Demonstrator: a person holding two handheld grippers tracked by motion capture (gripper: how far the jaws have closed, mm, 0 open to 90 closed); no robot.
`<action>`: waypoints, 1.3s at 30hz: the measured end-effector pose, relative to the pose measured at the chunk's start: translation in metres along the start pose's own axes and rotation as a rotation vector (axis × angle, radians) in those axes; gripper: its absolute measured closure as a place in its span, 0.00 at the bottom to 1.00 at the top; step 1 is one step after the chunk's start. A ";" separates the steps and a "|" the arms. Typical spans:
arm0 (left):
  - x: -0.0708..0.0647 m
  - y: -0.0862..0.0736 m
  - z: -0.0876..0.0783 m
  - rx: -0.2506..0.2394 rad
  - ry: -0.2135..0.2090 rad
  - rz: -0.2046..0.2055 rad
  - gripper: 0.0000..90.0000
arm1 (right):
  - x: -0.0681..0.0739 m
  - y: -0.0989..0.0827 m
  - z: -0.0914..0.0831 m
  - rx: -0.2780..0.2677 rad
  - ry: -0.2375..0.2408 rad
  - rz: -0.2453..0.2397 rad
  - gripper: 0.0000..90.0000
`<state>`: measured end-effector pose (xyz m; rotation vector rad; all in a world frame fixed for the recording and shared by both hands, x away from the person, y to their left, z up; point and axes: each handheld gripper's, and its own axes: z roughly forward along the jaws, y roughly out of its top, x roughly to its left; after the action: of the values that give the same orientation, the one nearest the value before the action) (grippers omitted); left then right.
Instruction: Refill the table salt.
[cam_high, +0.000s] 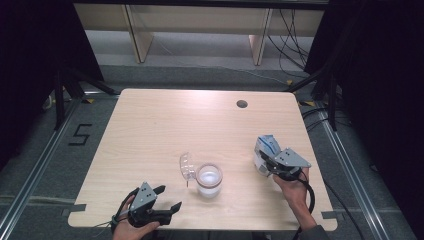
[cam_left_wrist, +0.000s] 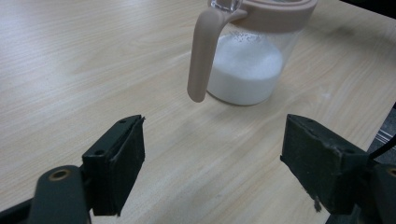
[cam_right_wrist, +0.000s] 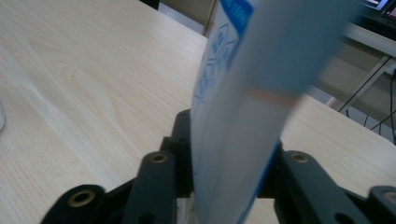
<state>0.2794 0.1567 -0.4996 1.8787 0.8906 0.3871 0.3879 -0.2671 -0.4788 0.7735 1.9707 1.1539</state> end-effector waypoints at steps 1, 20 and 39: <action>0.000 0.000 0.000 0.001 0.000 0.001 0.23 | -0.001 0.001 0.000 -0.016 -0.012 0.003 0.68; 0.000 0.000 0.001 0.001 0.004 -0.002 0.23 | 0.003 0.005 -0.033 -0.035 -0.054 0.134 0.29; 0.001 0.002 0.003 0.003 0.001 -0.010 0.23 | 0.019 -0.008 -0.071 0.039 -0.015 0.276 0.19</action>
<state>0.2828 0.1556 -0.4993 1.8758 0.9012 0.3805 0.3180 -0.2892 -0.4670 1.0980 1.9211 1.2648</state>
